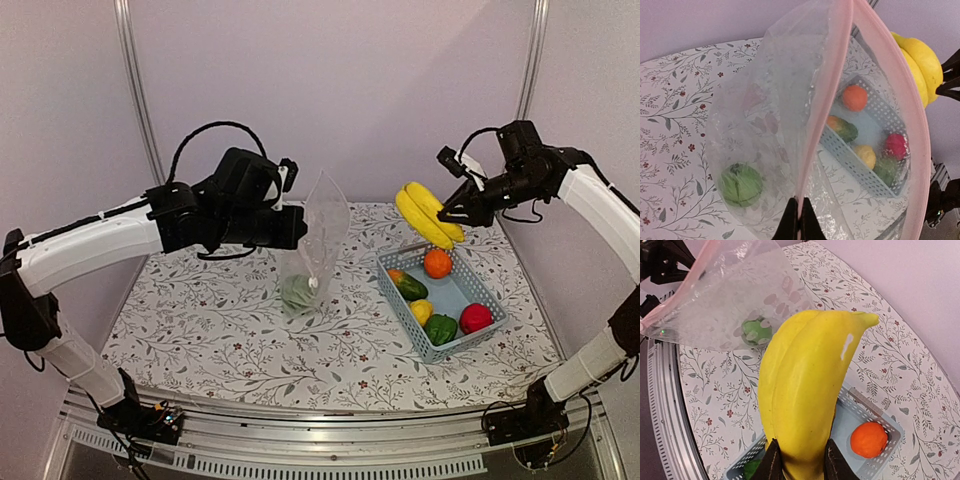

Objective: Place the food in the zip-top bag and seal the zipper
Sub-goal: Pick up the fake fruit from the bin, then place the fake fruit in the zipper food storage bag.

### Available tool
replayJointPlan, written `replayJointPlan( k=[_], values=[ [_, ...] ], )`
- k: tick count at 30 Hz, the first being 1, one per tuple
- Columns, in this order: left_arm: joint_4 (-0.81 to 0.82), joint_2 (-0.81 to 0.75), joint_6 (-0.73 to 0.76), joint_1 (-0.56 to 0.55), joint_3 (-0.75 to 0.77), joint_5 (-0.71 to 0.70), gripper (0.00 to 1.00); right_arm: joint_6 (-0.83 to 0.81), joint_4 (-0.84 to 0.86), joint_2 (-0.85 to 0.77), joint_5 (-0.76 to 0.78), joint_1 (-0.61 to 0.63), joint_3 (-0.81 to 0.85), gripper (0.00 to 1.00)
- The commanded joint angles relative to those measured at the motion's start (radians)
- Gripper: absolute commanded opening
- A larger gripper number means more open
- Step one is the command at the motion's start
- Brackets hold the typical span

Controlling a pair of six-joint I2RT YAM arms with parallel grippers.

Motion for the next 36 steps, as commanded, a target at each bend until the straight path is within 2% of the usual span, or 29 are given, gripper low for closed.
replayJointPlan(
  k=[1, 7, 13, 16, 20, 27, 36],
  values=[
    [0.034, 0.02, -0.016, 0.003, 0.019, 0.007, 0.0, 0.03, -0.039, -0.048, -0.247, 0.009, 0.064, 0.0],
    [0.052, 0.037, -0.002, 0.003, 0.046, -0.001, 0.0, 0.043, -0.078, -0.048, -0.378, 0.111, 0.171, 0.0],
    [0.058, 0.048, -0.009, 0.003, 0.061, 0.001, 0.0, 0.075, -0.057, -0.045, -0.514, 0.184, 0.191, 0.0],
    [0.065, 0.05, -0.014, 0.003, 0.062, 0.006, 0.0, 0.139, 0.06, -0.057, -0.564, 0.204, 0.16, 0.0],
    [0.083, 0.05, -0.034, 0.004, 0.065, 0.022, 0.0, 0.276, 0.332, -0.095, -0.572, 0.227, 0.091, 0.0],
    [0.151, 0.027, -0.081, 0.003, 0.032, 0.027, 0.0, 0.58, 0.634, 0.0, -0.612, 0.27, 0.106, 0.0],
    [0.177, 0.009, -0.094, 0.002, 0.048, 0.091, 0.0, 0.624, 0.809, 0.121, -0.62, 0.332, 0.161, 0.0]
  ],
)
